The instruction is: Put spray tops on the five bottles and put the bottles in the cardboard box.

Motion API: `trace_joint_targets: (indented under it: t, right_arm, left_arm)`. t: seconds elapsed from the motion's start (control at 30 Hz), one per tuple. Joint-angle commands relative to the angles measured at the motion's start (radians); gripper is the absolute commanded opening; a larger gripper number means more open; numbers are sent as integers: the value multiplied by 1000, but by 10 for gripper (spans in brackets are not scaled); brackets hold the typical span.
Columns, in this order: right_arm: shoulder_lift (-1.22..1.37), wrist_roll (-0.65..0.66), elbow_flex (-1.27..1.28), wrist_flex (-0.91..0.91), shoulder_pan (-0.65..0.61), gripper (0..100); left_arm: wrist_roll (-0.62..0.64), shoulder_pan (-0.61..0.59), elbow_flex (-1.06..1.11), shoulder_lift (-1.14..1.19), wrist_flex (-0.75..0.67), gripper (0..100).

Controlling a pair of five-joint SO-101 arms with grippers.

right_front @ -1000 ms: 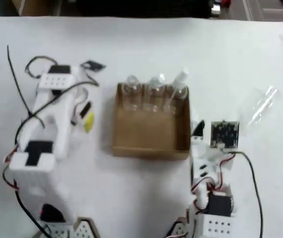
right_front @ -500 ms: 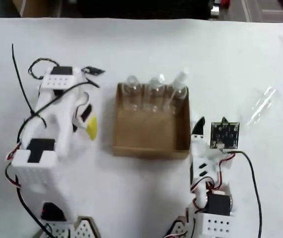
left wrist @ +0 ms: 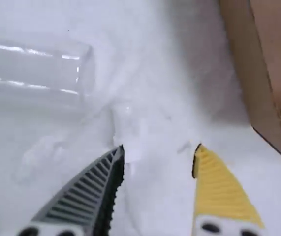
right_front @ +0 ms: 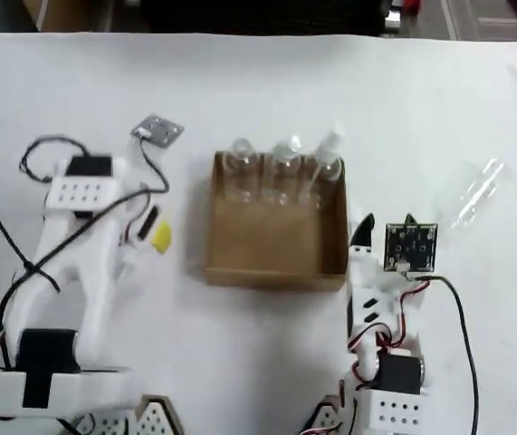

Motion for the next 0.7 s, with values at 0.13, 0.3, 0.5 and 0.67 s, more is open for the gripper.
trace_joint_targets:
  t: [0.13, 0.3, 0.5, 0.67]
  right_arm:
    - [-7, 14, 8, -19, -5, 176]
    - [-7, 14, 8, -21, -5, 176]
    - [-7, 14, 9, -25, -7, 176]
    - [-7, 14, 9, -27, -7, 176]
  left_arm:
    - [2, -67, -84, 147, -77, 252]
    - [-12, -165, -301, 357, 49, 252]
    - [-49, -127, -341, 414, 78, 229]
    - [2, -84, -334, 398, 34, 229]
